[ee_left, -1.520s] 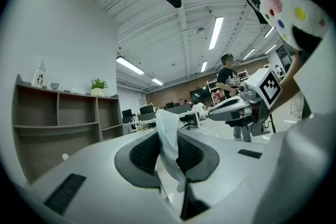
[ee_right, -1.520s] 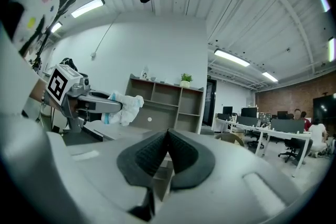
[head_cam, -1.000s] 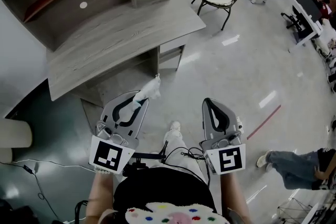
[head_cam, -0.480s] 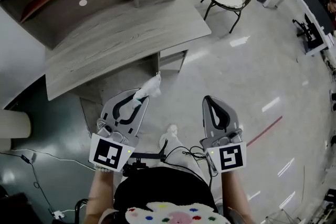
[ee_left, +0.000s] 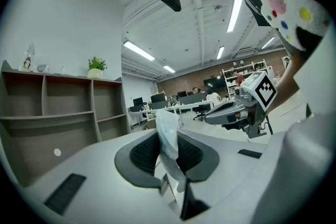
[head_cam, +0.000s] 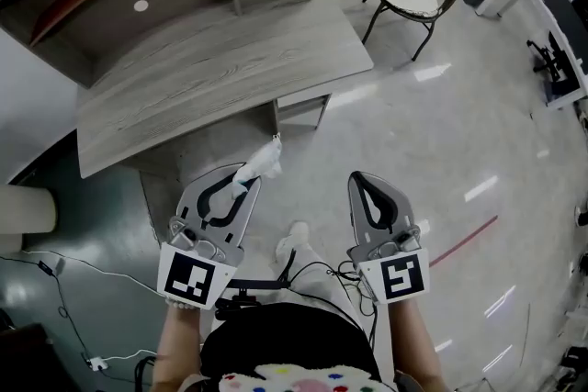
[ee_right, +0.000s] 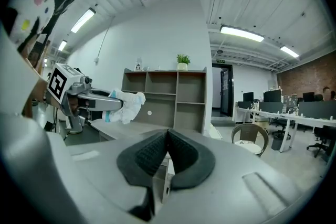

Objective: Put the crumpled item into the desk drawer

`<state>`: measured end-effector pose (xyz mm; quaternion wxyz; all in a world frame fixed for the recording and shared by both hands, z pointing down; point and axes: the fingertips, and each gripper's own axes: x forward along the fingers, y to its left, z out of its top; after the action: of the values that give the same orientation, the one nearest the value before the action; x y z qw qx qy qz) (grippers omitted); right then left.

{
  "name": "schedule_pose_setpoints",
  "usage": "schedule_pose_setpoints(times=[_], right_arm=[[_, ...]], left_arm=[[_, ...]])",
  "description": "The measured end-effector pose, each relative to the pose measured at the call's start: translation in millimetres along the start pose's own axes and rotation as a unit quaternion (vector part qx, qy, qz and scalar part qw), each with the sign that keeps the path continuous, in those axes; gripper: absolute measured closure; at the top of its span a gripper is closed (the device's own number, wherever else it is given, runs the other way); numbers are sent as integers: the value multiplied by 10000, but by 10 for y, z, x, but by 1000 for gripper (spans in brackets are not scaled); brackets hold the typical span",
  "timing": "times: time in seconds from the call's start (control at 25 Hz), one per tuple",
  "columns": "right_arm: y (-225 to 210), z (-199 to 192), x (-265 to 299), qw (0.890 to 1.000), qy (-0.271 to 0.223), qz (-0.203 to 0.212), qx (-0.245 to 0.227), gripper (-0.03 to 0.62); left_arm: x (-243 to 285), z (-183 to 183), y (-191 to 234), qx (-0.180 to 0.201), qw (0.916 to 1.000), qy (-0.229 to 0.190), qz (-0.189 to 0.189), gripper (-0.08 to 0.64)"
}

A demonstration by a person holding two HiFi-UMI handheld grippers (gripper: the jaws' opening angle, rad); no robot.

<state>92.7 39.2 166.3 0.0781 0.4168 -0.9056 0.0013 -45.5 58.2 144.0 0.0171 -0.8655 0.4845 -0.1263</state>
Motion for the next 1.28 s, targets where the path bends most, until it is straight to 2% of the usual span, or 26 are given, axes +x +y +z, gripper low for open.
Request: schedule_pose_setpoints(times=[0.24, 0.48, 0.68, 0.88, 1.12, 1.28], right_arm=[[-62, -185, 129, 9996, 174, 166, 152, 583], [-96, -280, 343, 9984, 110, 189, 514, 583], [-164, -487, 550, 9958, 55, 320, 855, 583], [-198, -722, 821, 9929, 82, 510, 1075, 583], [-196, -1053, 1042, 9868, 204, 687, 1450, 583], [-142, -1297, 1160, 9843, 276, 870, 1508, 583]], left_arm=[[155, -108, 30, -34, 9999, 147, 25, 501], [286, -340, 173, -326, 9990, 296, 108, 502], [501, -578, 246, -85, 9988, 439, -172, 502], [639, -809, 314, -26, 9979, 535, -350, 502], [789, -1113, 408, -145, 9976, 618, -284, 502], [889, -1318, 453, -250, 9973, 655, -229, 502]])
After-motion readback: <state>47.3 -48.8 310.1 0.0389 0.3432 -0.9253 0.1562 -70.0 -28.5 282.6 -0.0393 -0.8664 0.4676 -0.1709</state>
